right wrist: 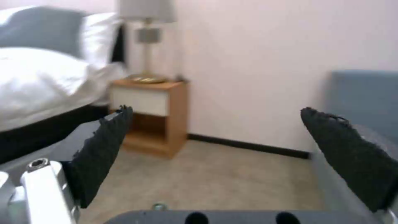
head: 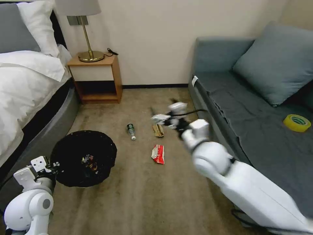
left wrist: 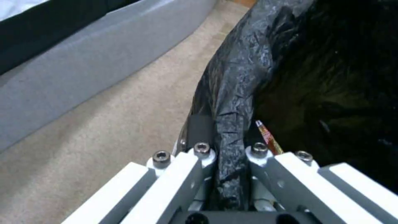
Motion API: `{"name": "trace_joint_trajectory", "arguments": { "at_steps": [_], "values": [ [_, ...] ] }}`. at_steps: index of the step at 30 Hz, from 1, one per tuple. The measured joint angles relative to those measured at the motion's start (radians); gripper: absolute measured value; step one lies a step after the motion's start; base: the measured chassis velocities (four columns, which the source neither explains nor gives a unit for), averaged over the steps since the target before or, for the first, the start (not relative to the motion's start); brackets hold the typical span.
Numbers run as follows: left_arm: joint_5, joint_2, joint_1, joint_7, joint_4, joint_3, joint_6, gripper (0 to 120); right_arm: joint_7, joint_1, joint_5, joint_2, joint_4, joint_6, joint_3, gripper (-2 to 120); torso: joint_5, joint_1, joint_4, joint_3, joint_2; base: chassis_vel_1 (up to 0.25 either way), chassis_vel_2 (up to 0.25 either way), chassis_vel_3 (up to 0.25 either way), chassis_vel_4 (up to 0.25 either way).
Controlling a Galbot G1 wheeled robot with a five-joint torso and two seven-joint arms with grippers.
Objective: Pick up the trash bin, then pick up the garbage on the floor and place it into the trash bin.
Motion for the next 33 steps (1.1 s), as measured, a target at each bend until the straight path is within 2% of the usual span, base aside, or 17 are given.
{"name": "trace_joint_trajectory", "arguments": {
  "at_steps": [1, 3, 5, 7, 8, 11, 12, 14, 17, 27, 33],
  "values": [
    [0.000, 0.000, 0.000, 0.000, 0.000, 0.000, 0.000, 2, 0.000, 0.000, 0.000, 0.000, 0.000, 0.000, 0.000, 100, 0.0000, 0.000, 0.0000, 0.000, 0.000, 0.000, 0.000, 0.000, 0.000],
    [0.001, -0.007, 0.000, 0.004, -0.002, -0.009, -0.002, 2, 0.015, -0.154, -0.057, 0.028, 0.070, 0.028, 0.105, 100, -0.0003, 0.000, -0.0002, 0.000, 0.000, 0.000, 0.000, 0.000, 0.000],
    [0.001, -0.008, 0.000, 0.007, -0.003, -0.013, -0.003, 2, 0.018, -0.194, -0.072, 0.037, 0.086, 0.032, 0.124, 100, -0.0003, 0.000, 0.0000, 0.000, 0.000, 0.000, 0.000, 0.000, 0.000],
    [0.002, -0.012, 0.002, 0.012, -0.004, -0.031, -0.007, 2, 0.024, -0.376, -0.188, 0.108, 0.139, 0.063, 0.179, 100, -0.0004, 0.000, 0.0000, 0.000, 0.000, 0.000, 0.000, 0.000, 0.000],
    [0.002, -0.012, 0.002, 0.012, -0.004, -0.031, -0.007, 2, 0.024, -0.376, -0.188, 0.108, 0.139, 0.063, 0.179, 100, -0.0004, 0.000, 0.0000, 0.000, 0.000, 0.000, 0.000, 0.000, 0.000],
    [0.002, -0.015, 0.005, 0.016, -0.009, -0.043, -0.010, 2, 0.011, -0.494, -0.338, 0.225, 0.152, 0.109, 0.185, 100, -0.0005, 0.000, -0.0002, 0.000, 0.000, 0.000, 0.000, 0.000, 0.000],
    [0.002, -0.015, 0.005, 0.016, -0.009, -0.043, -0.010, 2, 0.011, -0.494, -0.338, 0.225, 0.152, 0.109, 0.185, 100, -0.0005, 0.000, -0.0002, 0.000, 0.000, 0.000, 0.000, 0.000, 0.000],
    [0.002, -0.018, 0.008, 0.018, -0.012, -0.051, -0.011, 2, -0.005, -0.535, -0.396, 0.292, 0.148, 0.128, 0.170, 100, -0.0006, 0.000, -0.0001, 0.000, 0.000, 0.000, 0.000, 0.000, 0.000],
    [0.001, -0.019, 0.015, 0.019, -0.017, -0.059, -0.013, 2, -0.029, -0.551, -0.433, 0.333, 0.129, 0.145, 0.148, 100, -0.0007, 0.000, 0.0003, 0.000, 0.000, 0.000, 0.000, 0.000, 0.000],
    [-0.007, -0.016, 0.018, 0.021, -0.024, -0.076, -0.013, 2, -0.047, -0.532, -0.433, 0.322, 0.107, 0.149, 0.138, 100, -0.0006, 0.000, 0.0003, 0.000, 0.000, -0.012, 0.015, 0.022, -0.013],
    [-0.011, -0.017, 0.012, 0.020, -0.024, -0.086, -0.013, 2, -0.049, -0.520, -0.420, 0.310, 0.102, 0.145, 0.134, 100, -0.0006, 0.000, 0.0003, 0.000, 0.000, -0.105, 0.123, 0.114, -0.099]
  ]
}}
